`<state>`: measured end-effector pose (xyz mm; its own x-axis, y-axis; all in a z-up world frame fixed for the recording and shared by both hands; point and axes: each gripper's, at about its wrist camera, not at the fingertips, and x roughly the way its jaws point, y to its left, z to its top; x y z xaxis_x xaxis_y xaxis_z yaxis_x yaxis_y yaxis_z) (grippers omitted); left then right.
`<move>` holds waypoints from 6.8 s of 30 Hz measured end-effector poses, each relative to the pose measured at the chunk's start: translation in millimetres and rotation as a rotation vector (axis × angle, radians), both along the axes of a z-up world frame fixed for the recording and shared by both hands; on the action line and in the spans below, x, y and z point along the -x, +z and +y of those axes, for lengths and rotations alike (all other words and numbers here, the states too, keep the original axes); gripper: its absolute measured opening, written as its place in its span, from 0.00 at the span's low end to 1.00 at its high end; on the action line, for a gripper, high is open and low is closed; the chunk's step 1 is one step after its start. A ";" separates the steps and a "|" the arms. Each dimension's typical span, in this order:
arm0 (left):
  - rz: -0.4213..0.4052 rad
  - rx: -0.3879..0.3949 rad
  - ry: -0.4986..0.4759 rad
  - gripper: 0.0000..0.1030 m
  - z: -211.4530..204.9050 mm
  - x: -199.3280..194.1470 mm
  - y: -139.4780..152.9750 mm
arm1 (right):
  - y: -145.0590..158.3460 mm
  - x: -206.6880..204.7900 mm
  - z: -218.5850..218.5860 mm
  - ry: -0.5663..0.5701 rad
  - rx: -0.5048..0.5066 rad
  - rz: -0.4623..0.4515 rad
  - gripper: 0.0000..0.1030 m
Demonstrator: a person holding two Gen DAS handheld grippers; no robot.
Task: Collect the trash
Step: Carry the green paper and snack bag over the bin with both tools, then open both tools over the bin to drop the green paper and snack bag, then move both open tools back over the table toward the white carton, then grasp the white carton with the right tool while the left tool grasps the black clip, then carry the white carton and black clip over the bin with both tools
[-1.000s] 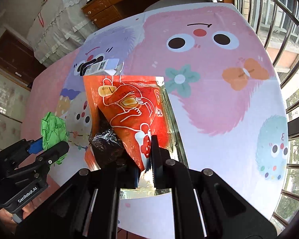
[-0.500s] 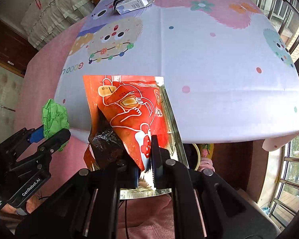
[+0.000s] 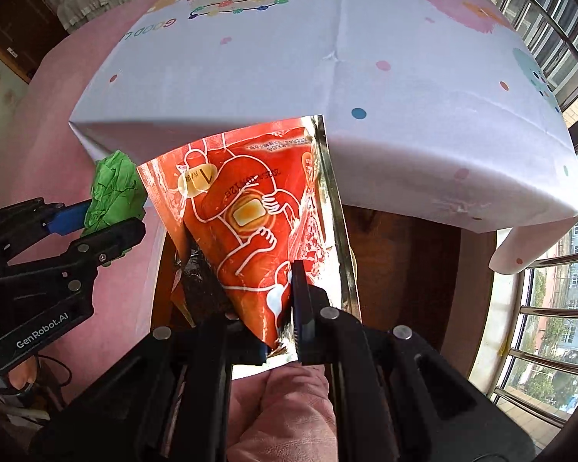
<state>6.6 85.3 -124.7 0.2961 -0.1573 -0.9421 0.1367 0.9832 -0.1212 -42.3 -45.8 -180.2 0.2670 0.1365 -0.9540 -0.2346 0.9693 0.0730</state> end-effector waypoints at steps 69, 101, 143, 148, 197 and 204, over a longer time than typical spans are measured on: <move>0.037 0.025 0.141 0.83 -26.8 16.9 -96.3 | -135.0 3.1 -86.9 -0.242 -0.144 0.196 0.51; -0.286 -0.200 0.111 0.84 -27.8 -113.3 198.4 | 181.4 -133.3 -62.0 0.048 -0.213 -0.352 0.52; -0.015 0.074 -0.182 0.84 88.6 -533.0 30.6 | 28.4 -490.4 72.9 0.352 0.112 -0.099 0.31; 0.002 0.086 -0.158 0.84 103.7 -551.5 31.4 | 28.7 -491.7 49.7 0.174 0.044 -0.106 0.31; -0.095 0.159 0.006 0.06 -26.7 -69.3 98.0 | 121.3 -59.9 -66.3 0.051 -0.247 -0.242 0.31; -0.028 0.092 0.032 0.06 -55.8 9.0 72.2 | 87.1 14.1 -88.3 0.071 -0.238 -0.144 0.31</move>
